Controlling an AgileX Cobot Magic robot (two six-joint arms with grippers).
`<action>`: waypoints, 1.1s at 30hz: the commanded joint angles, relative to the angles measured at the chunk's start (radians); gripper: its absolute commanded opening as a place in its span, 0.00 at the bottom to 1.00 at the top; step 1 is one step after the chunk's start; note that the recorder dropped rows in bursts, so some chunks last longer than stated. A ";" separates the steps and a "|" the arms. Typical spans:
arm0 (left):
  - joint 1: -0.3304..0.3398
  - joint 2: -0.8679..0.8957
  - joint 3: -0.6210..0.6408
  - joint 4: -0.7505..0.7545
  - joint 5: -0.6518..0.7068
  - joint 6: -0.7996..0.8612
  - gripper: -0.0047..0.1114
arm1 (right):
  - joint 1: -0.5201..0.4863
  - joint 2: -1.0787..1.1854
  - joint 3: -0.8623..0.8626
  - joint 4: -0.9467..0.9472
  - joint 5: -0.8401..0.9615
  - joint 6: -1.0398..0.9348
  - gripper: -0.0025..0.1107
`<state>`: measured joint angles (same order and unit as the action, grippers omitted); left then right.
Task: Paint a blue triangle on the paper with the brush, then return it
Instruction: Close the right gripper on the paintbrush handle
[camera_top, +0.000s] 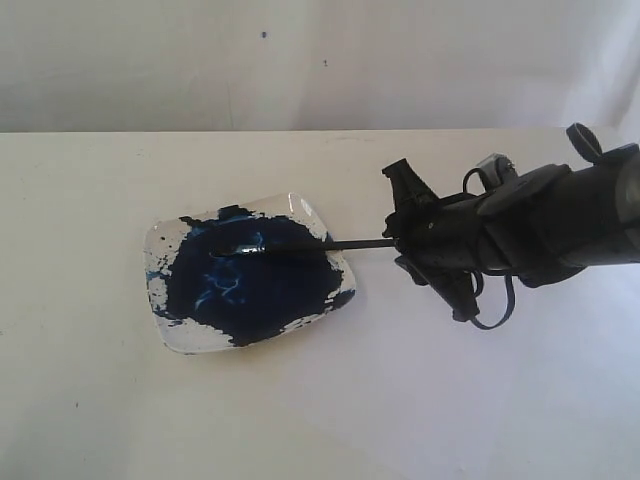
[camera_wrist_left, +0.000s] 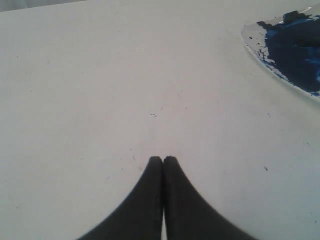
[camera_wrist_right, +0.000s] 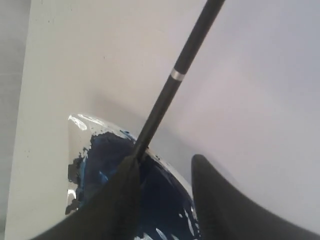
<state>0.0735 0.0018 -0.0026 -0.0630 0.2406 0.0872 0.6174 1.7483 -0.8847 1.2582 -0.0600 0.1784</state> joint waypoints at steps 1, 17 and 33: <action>0.004 -0.002 0.003 -0.010 0.007 0.000 0.04 | -0.001 -0.003 -0.002 0.009 -0.015 0.032 0.32; 0.004 -0.002 0.003 -0.010 0.007 0.000 0.04 | -0.001 0.005 -0.002 0.005 -0.059 0.070 0.32; 0.004 -0.002 0.003 -0.010 0.007 0.000 0.04 | 0.001 0.190 -0.174 0.005 0.010 0.148 0.32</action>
<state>0.0735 0.0018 -0.0026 -0.0630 0.2406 0.0872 0.6174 1.9260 -1.0452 1.2665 -0.0437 0.3269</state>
